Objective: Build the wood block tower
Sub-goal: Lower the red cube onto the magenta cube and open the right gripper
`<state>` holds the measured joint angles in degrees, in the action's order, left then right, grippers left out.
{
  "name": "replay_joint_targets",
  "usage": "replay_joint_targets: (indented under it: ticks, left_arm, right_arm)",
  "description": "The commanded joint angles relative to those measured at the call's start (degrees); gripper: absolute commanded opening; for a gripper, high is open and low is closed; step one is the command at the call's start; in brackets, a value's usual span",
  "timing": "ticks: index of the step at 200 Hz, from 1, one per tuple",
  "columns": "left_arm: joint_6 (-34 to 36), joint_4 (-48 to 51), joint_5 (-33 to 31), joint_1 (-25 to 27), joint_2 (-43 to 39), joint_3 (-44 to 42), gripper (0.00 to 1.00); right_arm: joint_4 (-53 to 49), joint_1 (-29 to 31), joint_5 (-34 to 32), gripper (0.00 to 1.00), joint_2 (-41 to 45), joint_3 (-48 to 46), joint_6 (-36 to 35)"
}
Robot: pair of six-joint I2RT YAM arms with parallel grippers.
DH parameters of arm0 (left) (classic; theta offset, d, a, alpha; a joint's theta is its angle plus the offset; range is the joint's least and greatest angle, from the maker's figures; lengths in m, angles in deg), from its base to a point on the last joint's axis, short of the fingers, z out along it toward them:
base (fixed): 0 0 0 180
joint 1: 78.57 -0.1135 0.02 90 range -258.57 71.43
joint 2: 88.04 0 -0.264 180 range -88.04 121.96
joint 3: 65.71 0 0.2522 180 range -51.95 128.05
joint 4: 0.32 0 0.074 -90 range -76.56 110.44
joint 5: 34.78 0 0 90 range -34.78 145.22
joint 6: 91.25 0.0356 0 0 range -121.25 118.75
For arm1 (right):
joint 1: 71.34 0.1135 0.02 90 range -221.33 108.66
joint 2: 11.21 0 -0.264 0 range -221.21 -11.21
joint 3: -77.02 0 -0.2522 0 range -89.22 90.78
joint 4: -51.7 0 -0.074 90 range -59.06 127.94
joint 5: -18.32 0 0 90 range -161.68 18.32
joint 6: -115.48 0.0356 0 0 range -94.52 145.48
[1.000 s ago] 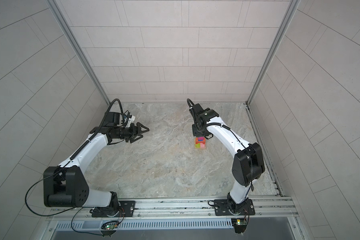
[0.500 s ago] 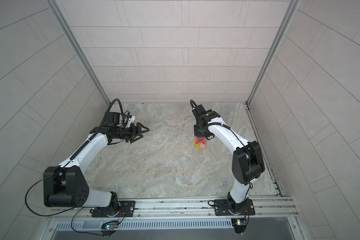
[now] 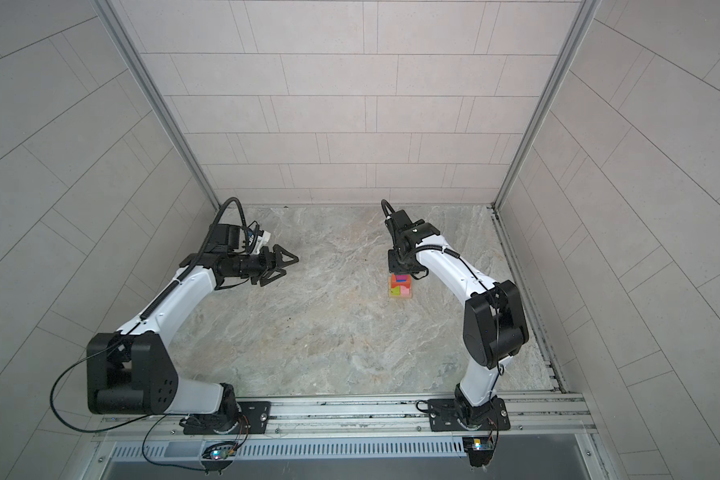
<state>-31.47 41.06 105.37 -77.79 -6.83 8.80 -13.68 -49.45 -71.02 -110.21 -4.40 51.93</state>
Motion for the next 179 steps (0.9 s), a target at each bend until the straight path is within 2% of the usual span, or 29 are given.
replay_joint_targets:
  ticks: [1,179]
  left_arm:
    - [-0.10,-0.93,0.83,0.27,-0.15,-0.80,0.82]
    - [-0.06,-0.91,0.82,0.28,-0.20,-0.69,0.82]
  right_arm:
    - [-0.34,-0.27,-0.31,0.25,-0.47,-0.95,0.71]
    - [-0.71,-0.27,0.94,0.26,-0.47,-1.23,0.79]
